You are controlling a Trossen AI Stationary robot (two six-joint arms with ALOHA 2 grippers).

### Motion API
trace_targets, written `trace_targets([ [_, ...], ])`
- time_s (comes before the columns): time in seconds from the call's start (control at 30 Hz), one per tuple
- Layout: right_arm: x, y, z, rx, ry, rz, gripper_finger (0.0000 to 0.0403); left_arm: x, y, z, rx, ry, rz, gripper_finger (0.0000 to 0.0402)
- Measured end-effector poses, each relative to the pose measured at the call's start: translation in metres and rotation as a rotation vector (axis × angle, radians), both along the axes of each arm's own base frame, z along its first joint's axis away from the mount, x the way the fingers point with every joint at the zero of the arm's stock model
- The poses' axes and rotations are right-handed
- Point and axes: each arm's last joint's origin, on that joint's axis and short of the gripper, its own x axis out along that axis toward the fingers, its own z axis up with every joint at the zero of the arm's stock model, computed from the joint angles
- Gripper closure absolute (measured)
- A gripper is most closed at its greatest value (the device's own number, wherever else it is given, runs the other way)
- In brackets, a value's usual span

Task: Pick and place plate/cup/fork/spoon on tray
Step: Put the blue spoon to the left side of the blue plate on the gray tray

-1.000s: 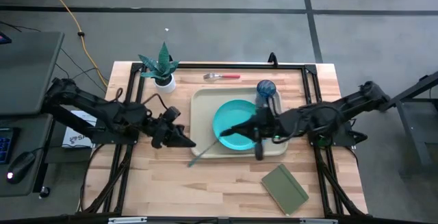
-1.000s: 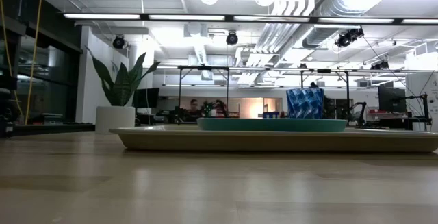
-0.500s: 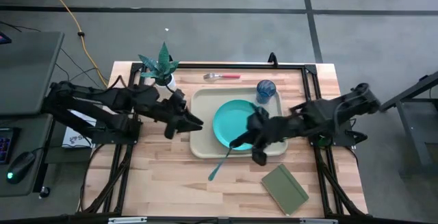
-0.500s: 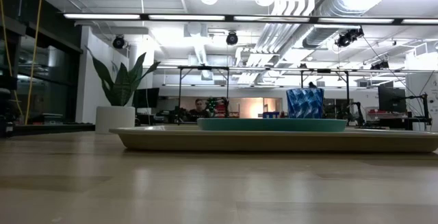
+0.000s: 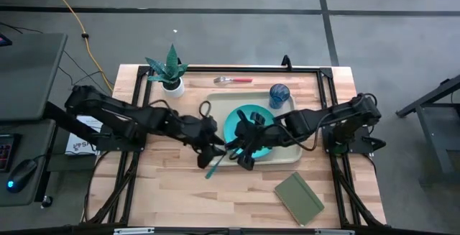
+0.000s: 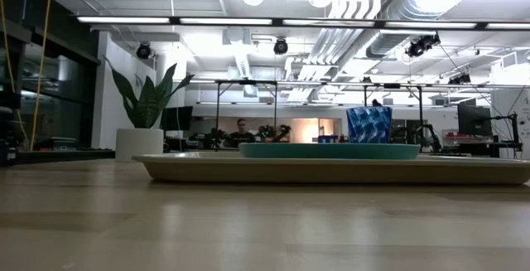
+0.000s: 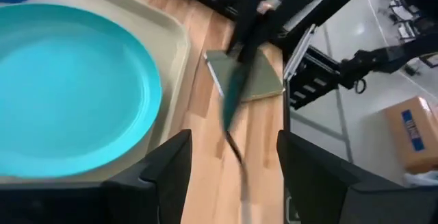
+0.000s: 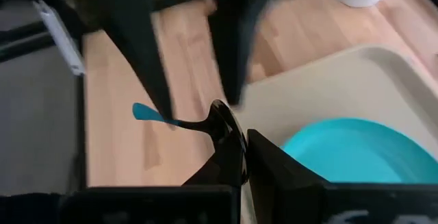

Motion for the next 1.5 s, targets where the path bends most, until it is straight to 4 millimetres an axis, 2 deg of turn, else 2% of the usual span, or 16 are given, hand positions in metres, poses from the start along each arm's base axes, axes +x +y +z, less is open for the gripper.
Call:
trace_targets([
  [0.1, 0.000, 0.000, -0.001, 0.003, 0.004, 0.003, 0.0403, 0.011, -0.003, -0.012, -0.004, 0.017, 0.002, 0.0204],
  [0.27, 0.000, 0.000, -0.002, 0.008, 0.015, -0.008, 0.0403, 0.025, -0.009, -0.018, -0.010, -0.036, -0.011, 0.0204],
  [0.53, -0.002, 0.000, -0.006, 0.025, 0.044, -0.032, 0.0403, 0.023, -0.005, -0.012, 0.056, -0.074, 0.076, 0.0214],
  [0.7, -0.003, 0.000, -0.006, 0.024, 0.049, -0.032, 0.0403, 0.022, -0.005, -0.012, 0.076, -0.065, 0.101, 0.0262],
  [0.93, -0.002, 0.000, -0.006, 0.020, 0.046, -0.038, 0.0403, 0.022, -0.003, -0.013, 0.097, -0.061, 0.143, 0.0382],
  [1.13, -0.002, 0.000, -0.006, 0.020, 0.048, -0.026, 0.0397, 0.020, -0.003, -0.014, 0.102, -0.036, 0.139, 0.0398],
  [1.3, -0.009, 0.001, -0.006, 0.069, 0.109, 0.022, 0.0364, 0.012, -0.002, -0.022, 0.130, 0.073, 0.123, 0.0401],
  [1.5, -0.032, -0.004, -0.002, 0.006, 0.211, -0.006, 0.0274, -0.005, 0.002, -0.028, 0.192, 0.232, 0.134, 0.0401],
])
